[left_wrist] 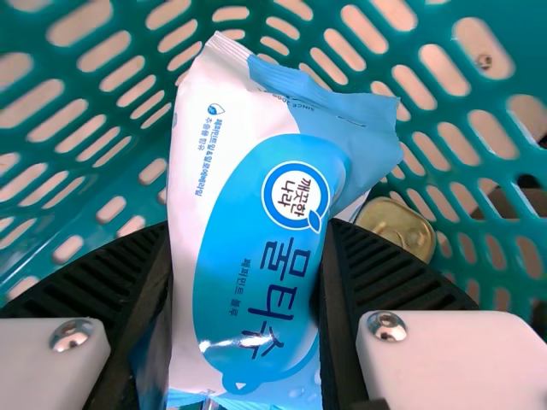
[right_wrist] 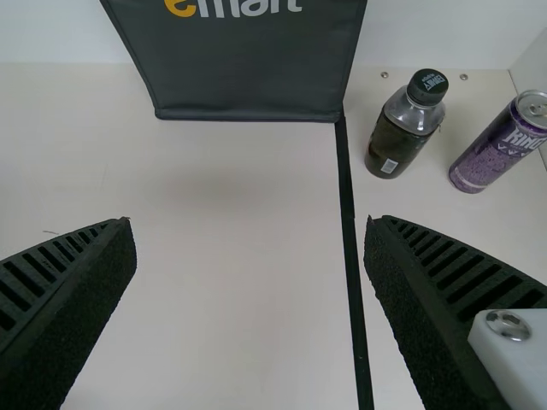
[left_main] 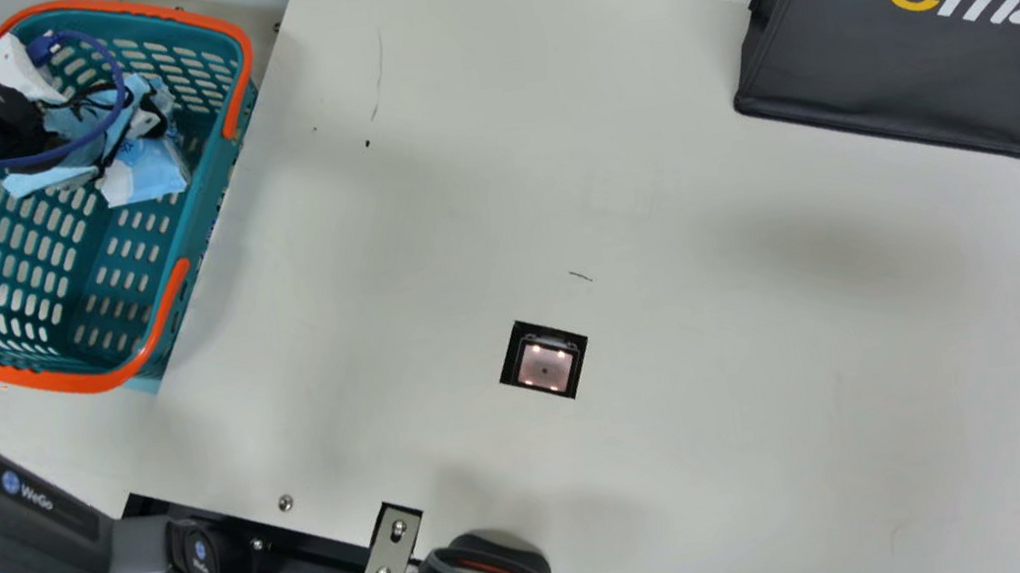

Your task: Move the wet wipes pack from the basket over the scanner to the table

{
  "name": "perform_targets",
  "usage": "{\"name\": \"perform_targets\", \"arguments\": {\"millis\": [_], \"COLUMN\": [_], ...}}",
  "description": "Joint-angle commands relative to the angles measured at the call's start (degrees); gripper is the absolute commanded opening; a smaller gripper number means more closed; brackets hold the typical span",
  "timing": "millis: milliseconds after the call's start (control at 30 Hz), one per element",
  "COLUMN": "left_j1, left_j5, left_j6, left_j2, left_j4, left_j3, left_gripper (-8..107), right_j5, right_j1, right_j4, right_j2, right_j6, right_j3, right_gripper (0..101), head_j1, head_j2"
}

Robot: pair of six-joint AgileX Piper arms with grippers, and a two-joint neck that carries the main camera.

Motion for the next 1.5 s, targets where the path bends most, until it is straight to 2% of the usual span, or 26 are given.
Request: {"name": "perform_targets", "arguments": {"millis": [0, 367, 800, 1100, 1467], "left_j1": [-0.04, -0.07, -4.24, -15.46, -35.08], "left_j5": [0.3, 4.66, 14.77, 21.99, 26.47], "left_j6": [-0.27, -2.02, 1.35, 0.02, -10.5], "left_j2": [-2.96, -16.15, -29.36, -34.71, -38.2], "left_j4": [0.69, 4.02, 0.22, -0.1, 5.29], "left_j3": [0.87, 3.19, 0.01, -1.28, 0.95], "left_gripper": [-8, -8, -8, -8, -8], "right_j5": [0.0, 0.0, 0.0, 0.0, 0.0], "right_j1": [0.0, 0.0, 0.0, 0.0, 0.0], "right_j4": [0.0, 0.0, 0.0, 0.0, 0.0], "right_j2": [0.0, 0.0, 0.0, 0.0, 0.0], "right_j6": [0.0, 0.0, 0.0, 0.0, 0.0], "right_j3": [0.0, 0.0, 0.0, 0.0, 0.0], "right_gripper": [95, 95, 95, 95, 95], "head_j1": [-1.75, -1.75, -1.75, -1.75, -1.75], "head_j2": [0.14, 0.14, 0.14, 0.14, 0.14]}}
